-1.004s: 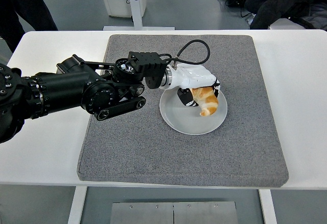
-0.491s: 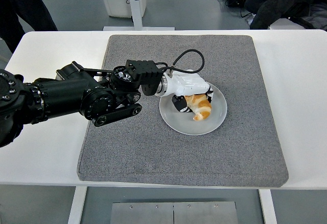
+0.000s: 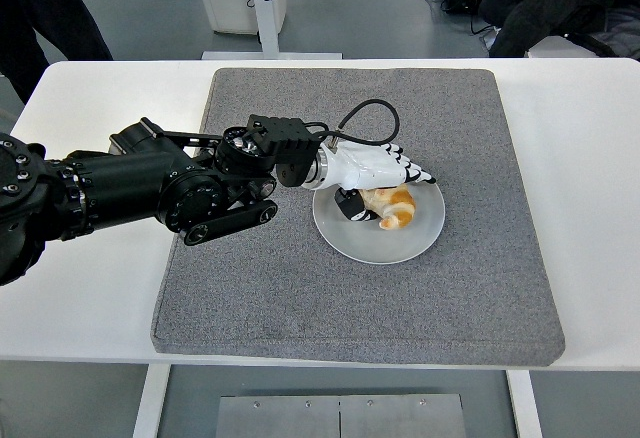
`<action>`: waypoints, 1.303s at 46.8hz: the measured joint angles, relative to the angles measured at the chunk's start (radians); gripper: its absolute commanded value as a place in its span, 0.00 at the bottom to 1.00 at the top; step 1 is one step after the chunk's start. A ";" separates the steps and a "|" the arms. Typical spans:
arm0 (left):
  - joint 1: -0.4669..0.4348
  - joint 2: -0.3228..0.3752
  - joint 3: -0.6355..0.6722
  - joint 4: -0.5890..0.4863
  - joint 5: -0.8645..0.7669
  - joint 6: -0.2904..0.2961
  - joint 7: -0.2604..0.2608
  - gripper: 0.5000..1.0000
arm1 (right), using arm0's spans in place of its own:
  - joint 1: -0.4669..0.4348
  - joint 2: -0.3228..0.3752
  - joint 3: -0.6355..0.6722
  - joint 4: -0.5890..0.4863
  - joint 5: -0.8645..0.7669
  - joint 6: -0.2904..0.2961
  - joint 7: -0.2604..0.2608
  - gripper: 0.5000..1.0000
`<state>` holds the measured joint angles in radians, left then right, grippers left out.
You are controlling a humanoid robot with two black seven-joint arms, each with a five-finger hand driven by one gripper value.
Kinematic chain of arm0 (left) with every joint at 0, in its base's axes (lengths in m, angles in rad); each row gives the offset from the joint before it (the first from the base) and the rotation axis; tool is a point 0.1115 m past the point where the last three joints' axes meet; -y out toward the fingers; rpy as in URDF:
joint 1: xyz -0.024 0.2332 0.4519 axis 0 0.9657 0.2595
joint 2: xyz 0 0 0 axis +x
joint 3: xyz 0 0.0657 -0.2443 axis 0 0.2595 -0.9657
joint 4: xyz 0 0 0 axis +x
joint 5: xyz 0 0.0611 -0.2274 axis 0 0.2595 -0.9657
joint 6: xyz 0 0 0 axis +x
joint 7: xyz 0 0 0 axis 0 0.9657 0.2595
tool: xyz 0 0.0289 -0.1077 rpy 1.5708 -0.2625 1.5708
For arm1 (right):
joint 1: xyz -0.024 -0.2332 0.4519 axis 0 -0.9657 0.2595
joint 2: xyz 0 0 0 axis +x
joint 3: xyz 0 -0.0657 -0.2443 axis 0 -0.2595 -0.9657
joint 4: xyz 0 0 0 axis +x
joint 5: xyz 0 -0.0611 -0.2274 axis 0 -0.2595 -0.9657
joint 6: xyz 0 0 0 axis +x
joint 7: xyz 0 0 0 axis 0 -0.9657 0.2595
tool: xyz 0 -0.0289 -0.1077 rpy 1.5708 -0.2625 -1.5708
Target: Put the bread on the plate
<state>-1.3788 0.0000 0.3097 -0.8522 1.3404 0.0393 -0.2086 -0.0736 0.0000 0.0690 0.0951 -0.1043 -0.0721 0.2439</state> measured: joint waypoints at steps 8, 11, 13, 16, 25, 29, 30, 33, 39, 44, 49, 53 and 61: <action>-0.025 0.000 -0.004 -0.015 -0.009 -0.006 -0.001 0.98 | 0.000 0.000 0.000 0.000 0.000 0.000 0.000 1.00; -0.048 0.000 -0.008 -0.030 -0.014 -0.009 -0.003 0.98 | 0.000 0.000 0.000 0.000 0.000 0.000 0.000 1.00; -0.070 0.000 -0.013 -0.050 -0.018 -0.013 -0.009 0.98 | 0.000 0.000 0.000 0.000 0.000 0.000 0.000 1.00; -0.110 0.000 -0.023 -0.074 -0.038 -0.037 -0.015 0.98 | 0.000 0.000 0.000 0.000 0.000 0.000 0.000 1.00; -0.208 0.000 -0.069 -0.123 -0.155 -0.124 -0.020 0.98 | 0.000 0.000 0.000 0.000 0.000 0.000 0.000 1.00; -0.232 0.000 -0.097 -0.125 -0.195 -0.143 -0.039 0.98 | 0.000 0.000 0.000 0.000 0.000 0.000 0.000 1.00; -0.236 0.000 -0.109 -0.125 -0.205 -0.146 -0.042 0.98 | 0.000 0.000 0.000 0.000 0.000 0.000 0.000 1.00; -0.243 0.000 -0.151 -0.125 -0.239 -0.149 -0.050 0.98 | 0.000 0.000 0.000 0.000 0.000 0.000 0.000 1.00; -0.251 0.049 -0.209 -0.122 -0.319 -0.156 -0.051 0.98 | 0.000 0.000 0.000 0.000 0.000 0.000 0.000 1.00; -0.263 0.114 -0.236 -0.120 -0.360 -0.159 -0.052 0.98 | 0.000 0.000 0.000 0.000 0.000 0.000 0.000 1.00; -0.250 0.168 -0.313 -0.103 -0.477 -0.159 -0.052 0.98 | 0.000 0.000 0.000 0.000 0.000 0.000 0.000 1.00; -0.214 0.236 -0.342 -0.099 -0.579 -0.159 -0.053 0.98 | 0.000 0.000 0.000 0.000 0.000 0.000 0.000 1.00; -0.108 0.289 -0.440 -0.058 -0.732 -0.157 -0.067 0.99 | 0.000 0.000 0.000 0.000 0.000 0.000 0.000 1.00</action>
<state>-1.4868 0.2891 -0.1307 -0.9107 0.6086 -0.1179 -0.2754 -0.0735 0.0000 0.0690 0.0951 -0.1044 -0.0721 0.2441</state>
